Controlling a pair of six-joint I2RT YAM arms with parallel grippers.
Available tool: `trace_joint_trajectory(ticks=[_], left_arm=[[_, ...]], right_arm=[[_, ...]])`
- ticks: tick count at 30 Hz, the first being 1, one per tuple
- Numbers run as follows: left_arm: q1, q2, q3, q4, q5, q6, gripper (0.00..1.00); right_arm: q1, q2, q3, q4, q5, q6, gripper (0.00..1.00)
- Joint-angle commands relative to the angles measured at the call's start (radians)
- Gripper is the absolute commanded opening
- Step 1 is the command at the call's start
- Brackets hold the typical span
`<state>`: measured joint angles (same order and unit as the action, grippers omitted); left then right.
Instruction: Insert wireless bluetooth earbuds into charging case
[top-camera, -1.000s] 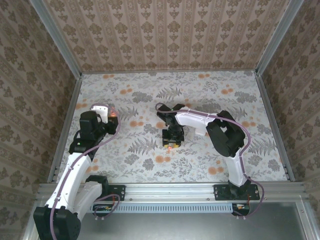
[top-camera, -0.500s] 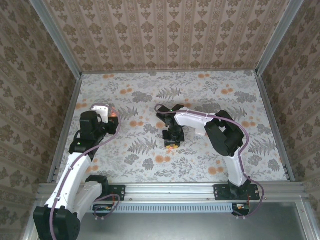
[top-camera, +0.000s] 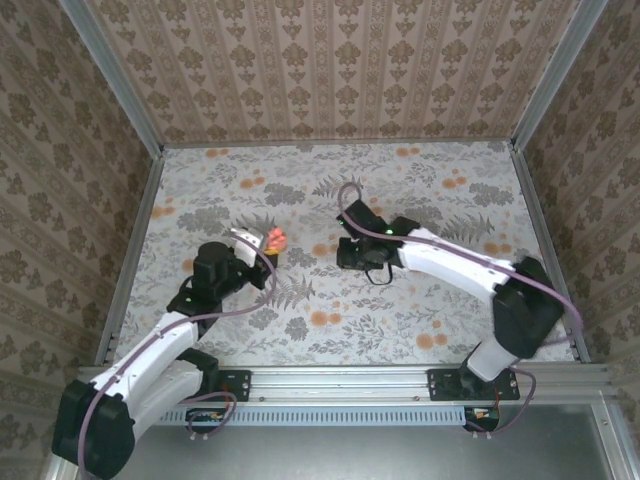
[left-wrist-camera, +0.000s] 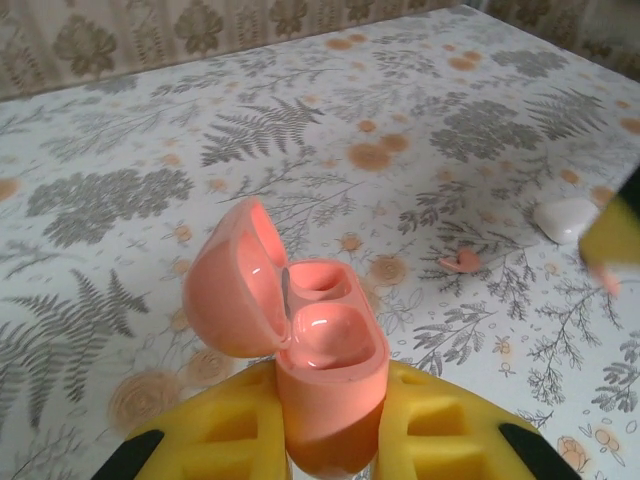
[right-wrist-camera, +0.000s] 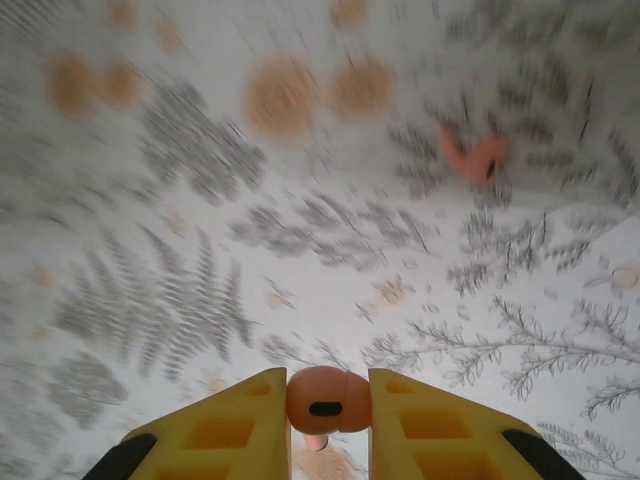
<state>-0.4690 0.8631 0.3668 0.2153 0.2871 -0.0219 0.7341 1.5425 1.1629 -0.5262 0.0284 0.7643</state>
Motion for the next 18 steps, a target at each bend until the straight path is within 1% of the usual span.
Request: trace_joint_trajectory(ticks=[1, 3, 4, 8, 12, 18], left_arm=[[-0.054, 0.033, -0.031, 0.229, 0.019, 0.090, 0.08], [-0.077, 0.078, -0.040, 0.288, 0.030, 0.118, 0.07], [-0.086, 0.097, -0.041, 0.311, 0.036, 0.129, 0.07], [-0.131, 0.160, -0.010, 0.351, 0.048, 0.179, 0.06], [-0.158, 0.197, 0.029, 0.357, 0.053, 0.202, 0.07], [-0.187, 0.218, 0.050, 0.398, 0.015, 0.197, 0.06]], right_arm=[[0.008, -0.128, -0.117, 0.320, 0.140, 0.006, 0.22], [0.010, -0.199, -0.195, 0.489, 0.152, -0.020, 0.22], [0.010, -0.214, -0.219, 0.540, 0.154, -0.031, 0.21], [0.022, -0.238, -0.289, 0.706, 0.127, -0.068, 0.21], [0.061, -0.244, -0.358, 0.878, 0.126, -0.096, 0.21], [0.115, -0.240, -0.410, 1.020, 0.169, -0.153, 0.20]])
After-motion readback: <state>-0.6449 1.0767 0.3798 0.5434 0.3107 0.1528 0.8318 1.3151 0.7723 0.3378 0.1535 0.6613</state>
